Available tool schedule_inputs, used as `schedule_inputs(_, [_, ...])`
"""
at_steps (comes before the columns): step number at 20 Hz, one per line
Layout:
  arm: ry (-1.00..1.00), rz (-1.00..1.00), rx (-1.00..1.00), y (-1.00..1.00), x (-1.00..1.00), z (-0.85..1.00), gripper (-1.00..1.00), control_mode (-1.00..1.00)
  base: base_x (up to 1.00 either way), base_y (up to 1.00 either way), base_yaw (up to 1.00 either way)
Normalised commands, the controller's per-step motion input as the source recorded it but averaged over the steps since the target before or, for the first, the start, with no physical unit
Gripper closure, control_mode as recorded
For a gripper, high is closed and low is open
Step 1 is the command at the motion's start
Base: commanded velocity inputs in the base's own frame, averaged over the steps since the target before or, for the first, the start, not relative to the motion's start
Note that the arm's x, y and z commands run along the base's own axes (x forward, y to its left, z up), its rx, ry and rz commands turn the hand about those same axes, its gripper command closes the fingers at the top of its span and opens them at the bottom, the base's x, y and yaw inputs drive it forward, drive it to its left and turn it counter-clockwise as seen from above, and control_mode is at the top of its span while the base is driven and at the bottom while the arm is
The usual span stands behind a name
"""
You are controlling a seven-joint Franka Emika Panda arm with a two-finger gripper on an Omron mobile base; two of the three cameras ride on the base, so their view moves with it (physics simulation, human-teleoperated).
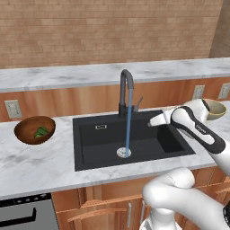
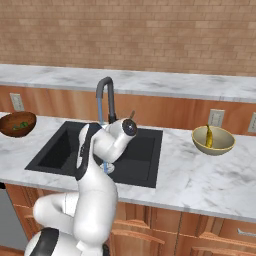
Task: Pick the avocados from the sink and place them in one bowl. Place the banana in the other bowl. Then turn off the sink faucet.
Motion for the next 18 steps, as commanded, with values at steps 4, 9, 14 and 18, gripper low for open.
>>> schedule_inputs(4, [-0.11,0.32,0.0,-0.54,0.31,0.0,-1.0,-1.0,0.0,0.0,0.0])
schedule_inputs(9, [-0.11,0.32,-0.01,-0.58,0.31,-0.01,-1.0,-1.0,0.0,0.0,0.0])
schedule_inputs(14, [-0.11,0.32,-0.05,-0.52,0.41,-0.04,-1.0,-1.0,0.0,0.0,0.0])
schedule_inputs(18, [-0.14,0.33,-0.08,-0.39,0.45,-0.14,-1.0,-1.0,0.0,0.0,0.0])
